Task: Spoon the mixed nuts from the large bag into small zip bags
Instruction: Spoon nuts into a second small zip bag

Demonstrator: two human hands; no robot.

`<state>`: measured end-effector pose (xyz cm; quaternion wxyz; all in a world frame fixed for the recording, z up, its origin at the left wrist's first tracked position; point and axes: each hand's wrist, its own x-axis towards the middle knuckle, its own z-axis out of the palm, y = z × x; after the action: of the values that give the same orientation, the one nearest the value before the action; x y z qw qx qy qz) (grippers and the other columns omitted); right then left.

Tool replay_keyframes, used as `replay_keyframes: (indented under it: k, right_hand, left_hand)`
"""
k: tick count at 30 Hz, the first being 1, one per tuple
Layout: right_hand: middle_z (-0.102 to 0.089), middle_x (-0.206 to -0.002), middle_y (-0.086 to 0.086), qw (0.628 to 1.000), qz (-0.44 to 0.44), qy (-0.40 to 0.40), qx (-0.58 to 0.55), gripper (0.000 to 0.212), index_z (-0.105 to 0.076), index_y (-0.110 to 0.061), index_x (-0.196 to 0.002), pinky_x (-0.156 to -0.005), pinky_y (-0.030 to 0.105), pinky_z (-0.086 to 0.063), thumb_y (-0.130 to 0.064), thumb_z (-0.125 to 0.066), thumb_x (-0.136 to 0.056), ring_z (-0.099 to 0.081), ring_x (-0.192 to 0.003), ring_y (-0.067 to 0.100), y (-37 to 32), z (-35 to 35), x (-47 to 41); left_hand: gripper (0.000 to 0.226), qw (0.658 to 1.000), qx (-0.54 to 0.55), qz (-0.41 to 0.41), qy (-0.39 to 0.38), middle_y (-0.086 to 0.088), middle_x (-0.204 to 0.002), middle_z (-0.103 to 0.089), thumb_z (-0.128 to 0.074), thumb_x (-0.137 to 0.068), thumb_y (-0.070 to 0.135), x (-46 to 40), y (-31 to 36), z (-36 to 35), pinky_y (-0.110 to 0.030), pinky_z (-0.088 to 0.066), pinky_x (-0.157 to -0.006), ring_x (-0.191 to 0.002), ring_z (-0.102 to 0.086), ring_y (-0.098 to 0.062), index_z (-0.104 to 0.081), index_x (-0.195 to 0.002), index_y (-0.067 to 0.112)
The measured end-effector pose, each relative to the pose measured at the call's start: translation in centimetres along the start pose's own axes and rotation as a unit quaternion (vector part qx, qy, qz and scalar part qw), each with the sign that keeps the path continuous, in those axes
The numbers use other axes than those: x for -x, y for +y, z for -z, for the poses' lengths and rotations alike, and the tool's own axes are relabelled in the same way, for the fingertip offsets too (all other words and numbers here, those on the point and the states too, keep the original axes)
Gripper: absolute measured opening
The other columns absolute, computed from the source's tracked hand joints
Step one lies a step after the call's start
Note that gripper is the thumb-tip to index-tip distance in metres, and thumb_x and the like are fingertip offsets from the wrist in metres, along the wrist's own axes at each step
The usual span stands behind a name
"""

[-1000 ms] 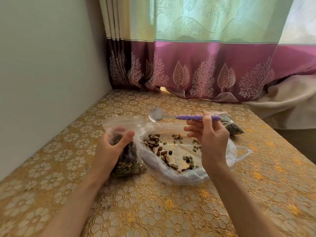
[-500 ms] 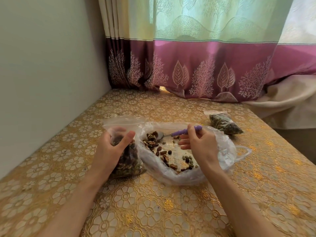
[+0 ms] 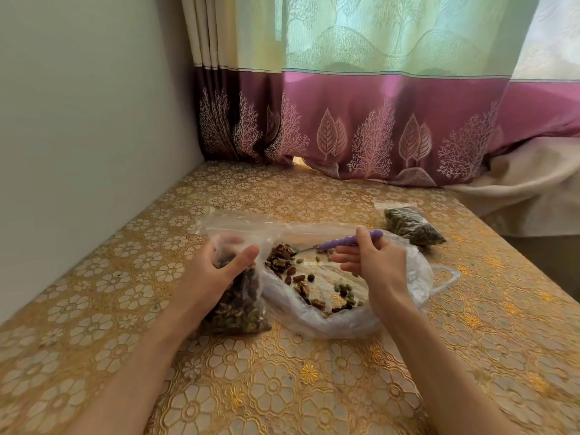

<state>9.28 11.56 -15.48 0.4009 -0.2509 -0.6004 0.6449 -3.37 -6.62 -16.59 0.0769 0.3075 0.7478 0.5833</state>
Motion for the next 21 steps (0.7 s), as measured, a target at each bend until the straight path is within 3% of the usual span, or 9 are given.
replay_keyframes:
  k: [4,8,10,16,21]
  right_hand:
    - [-0.069,-0.055,0.002,0.999,0.014,0.036,-0.007,0.040,-0.065,-0.008,-0.066,-0.042,0.015,-0.047,-0.019,-0.045,-0.099,-0.064,-0.047,0.011,-0.3,0.3,-0.2]
    - [-0.068,-0.055,0.003,0.996,0.046,0.055,-0.055,0.036,-0.065,-0.004,-0.072,-0.043,0.018,-0.048,-0.020,-0.047,-0.099,-0.064,-0.047,0.013,-1.0,0.5,-0.1]
    - [-0.068,-0.056,0.005,0.994,0.057,0.050,-0.080,0.035,-0.064,-0.003,-0.073,-0.044,0.018,-0.048,-0.020,-0.047,-0.099,-0.065,-0.049,0.014,-1.3,0.4,0.0]
    - [-0.069,-0.060,0.006,0.990,0.078,0.013,-0.113,0.034,-0.065,-0.003,-0.074,-0.047,0.018,-0.049,-0.021,-0.048,-0.099,-0.066,-0.053,0.016,-2.3,0.0,0.8]
    - [-0.072,-0.066,0.006,0.985,0.121,-0.068,-0.101,0.035,-0.065,-0.005,-0.075,-0.048,0.019,-0.050,-0.019,-0.045,-0.100,-0.066,-0.056,0.016,-2.6,-0.7,1.9]
  left_hand:
    - [0.090,0.998,-0.029,0.020,-0.048,0.020,-0.096,-0.060,-0.052,-0.033,0.093,0.2,0.3,-0.1,-0.028,-0.042,-0.081,-0.095,-0.055,-0.002,-0.055,-0.102,0.036]
    - [0.060,0.997,-0.043,0.028,-0.059,0.022,-0.094,-0.058,-0.056,-0.060,0.079,-0.1,0.2,-0.2,-0.036,-0.041,-0.088,-0.095,-0.056,-0.008,-0.056,-0.102,0.035]
    - [0.057,0.996,-0.053,0.029,-0.064,0.019,-0.096,-0.060,-0.055,-0.061,0.069,-0.2,0.0,-0.2,-0.034,-0.043,-0.088,-0.097,-0.056,-0.010,-0.057,-0.105,0.033]
    - [0.055,0.995,-0.038,0.044,-0.082,0.021,-0.093,-0.060,-0.056,-0.055,0.069,-0.2,-0.1,-0.3,-0.022,-0.040,-0.074,-0.090,-0.052,0.005,-0.056,-0.100,0.037]
    - [0.057,0.995,-0.030,0.045,-0.084,0.018,-0.098,-0.061,-0.058,-0.060,0.069,-0.1,0.0,-0.2,-0.036,-0.043,-0.090,-0.100,-0.057,-0.010,-0.056,-0.106,0.035]
